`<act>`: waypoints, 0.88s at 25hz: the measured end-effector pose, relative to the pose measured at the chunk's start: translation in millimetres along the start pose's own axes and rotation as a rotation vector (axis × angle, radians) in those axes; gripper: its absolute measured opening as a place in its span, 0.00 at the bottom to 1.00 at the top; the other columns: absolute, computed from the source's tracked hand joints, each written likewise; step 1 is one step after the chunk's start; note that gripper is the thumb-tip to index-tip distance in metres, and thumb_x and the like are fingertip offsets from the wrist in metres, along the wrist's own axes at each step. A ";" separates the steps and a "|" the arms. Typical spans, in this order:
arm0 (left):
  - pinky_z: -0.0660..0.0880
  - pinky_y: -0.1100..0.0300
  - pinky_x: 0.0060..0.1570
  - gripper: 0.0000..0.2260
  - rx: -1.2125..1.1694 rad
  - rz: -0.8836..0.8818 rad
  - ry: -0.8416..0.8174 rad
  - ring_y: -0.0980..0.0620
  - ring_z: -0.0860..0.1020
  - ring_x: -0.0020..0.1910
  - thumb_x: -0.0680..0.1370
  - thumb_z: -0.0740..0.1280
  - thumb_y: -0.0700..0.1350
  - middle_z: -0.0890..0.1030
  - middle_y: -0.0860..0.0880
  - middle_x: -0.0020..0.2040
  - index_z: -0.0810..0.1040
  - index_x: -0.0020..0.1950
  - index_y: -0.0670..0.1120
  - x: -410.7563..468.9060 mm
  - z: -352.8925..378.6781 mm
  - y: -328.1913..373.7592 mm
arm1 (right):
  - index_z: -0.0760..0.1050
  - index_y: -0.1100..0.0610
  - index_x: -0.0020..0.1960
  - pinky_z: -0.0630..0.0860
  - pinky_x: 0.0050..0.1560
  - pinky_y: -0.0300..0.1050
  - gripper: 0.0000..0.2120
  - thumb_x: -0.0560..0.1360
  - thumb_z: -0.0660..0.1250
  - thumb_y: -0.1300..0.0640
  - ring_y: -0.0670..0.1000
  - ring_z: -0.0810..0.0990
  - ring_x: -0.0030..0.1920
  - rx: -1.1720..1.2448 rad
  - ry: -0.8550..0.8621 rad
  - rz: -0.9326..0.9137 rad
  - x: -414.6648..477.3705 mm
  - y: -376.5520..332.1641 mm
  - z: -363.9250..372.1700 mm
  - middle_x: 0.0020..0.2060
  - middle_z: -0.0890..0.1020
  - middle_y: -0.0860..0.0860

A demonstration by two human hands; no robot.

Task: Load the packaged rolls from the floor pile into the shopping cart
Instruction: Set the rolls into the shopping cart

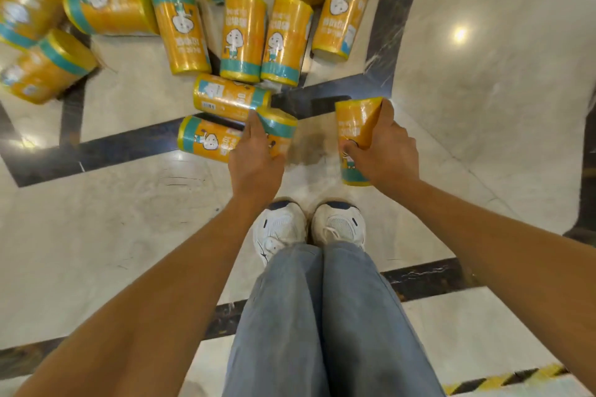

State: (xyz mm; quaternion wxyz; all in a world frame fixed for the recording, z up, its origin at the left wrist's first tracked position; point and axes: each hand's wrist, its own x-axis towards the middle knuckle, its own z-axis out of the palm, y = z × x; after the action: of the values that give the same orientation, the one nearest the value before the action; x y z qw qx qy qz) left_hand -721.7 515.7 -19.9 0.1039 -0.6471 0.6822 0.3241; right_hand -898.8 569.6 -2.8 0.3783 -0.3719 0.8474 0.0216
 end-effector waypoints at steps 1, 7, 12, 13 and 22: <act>0.68 0.50 0.57 0.36 -0.038 -0.003 0.023 0.40 0.72 0.64 0.76 0.68 0.44 0.70 0.40 0.69 0.51 0.77 0.41 -2.6 -22.4 10.5 | 0.52 0.57 0.74 0.73 0.54 0.56 0.38 0.74 0.68 0.45 0.62 0.77 0.58 0.010 0.018 -0.004 -8.4 -6.6 -19.8 0.61 0.75 0.58; 0.66 0.57 0.46 0.38 -0.167 0.149 0.197 0.41 0.75 0.57 0.73 0.72 0.48 0.78 0.42 0.60 0.56 0.77 0.42 -32.1 -223.8 100.9 | 0.55 0.55 0.74 0.71 0.53 0.55 0.37 0.72 0.70 0.47 0.63 0.76 0.57 0.174 0.226 -0.133 -79.7 -102.0 -195.1 0.60 0.77 0.57; 0.67 0.60 0.44 0.39 -0.339 0.212 0.374 0.42 0.78 0.56 0.70 0.74 0.46 0.81 0.42 0.56 0.58 0.77 0.44 -95.3 -408.8 156.9 | 0.52 0.54 0.76 0.71 0.52 0.53 0.41 0.72 0.70 0.46 0.63 0.76 0.57 0.283 0.415 -0.296 -163.8 -193.9 -349.3 0.59 0.77 0.57; 0.69 0.59 0.47 0.39 -0.394 0.205 0.416 0.43 0.78 0.56 0.70 0.75 0.47 0.81 0.43 0.57 0.59 0.76 0.45 -115.9 -450.0 165.6 | 0.51 0.54 0.76 0.72 0.53 0.53 0.41 0.72 0.70 0.46 0.63 0.76 0.57 0.322 0.450 -0.333 -187.2 -211.6 -380.9 0.60 0.76 0.57; 0.70 0.63 0.46 0.24 -0.532 0.410 0.796 0.55 0.77 0.48 0.70 0.75 0.46 0.81 0.50 0.53 0.71 0.64 0.48 -270.6 -734.2 226.5 | 0.52 0.54 0.75 0.74 0.58 0.55 0.41 0.72 0.70 0.44 0.56 0.76 0.60 0.355 0.673 -0.836 -360.3 -351.3 -606.0 0.62 0.75 0.53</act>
State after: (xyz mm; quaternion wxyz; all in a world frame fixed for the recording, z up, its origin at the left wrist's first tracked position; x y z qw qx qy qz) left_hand -694.8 302.3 765.9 -0.3972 -0.5771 0.6758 0.2289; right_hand -893.0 344.2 751.9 0.1203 -0.5930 0.6925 -0.3928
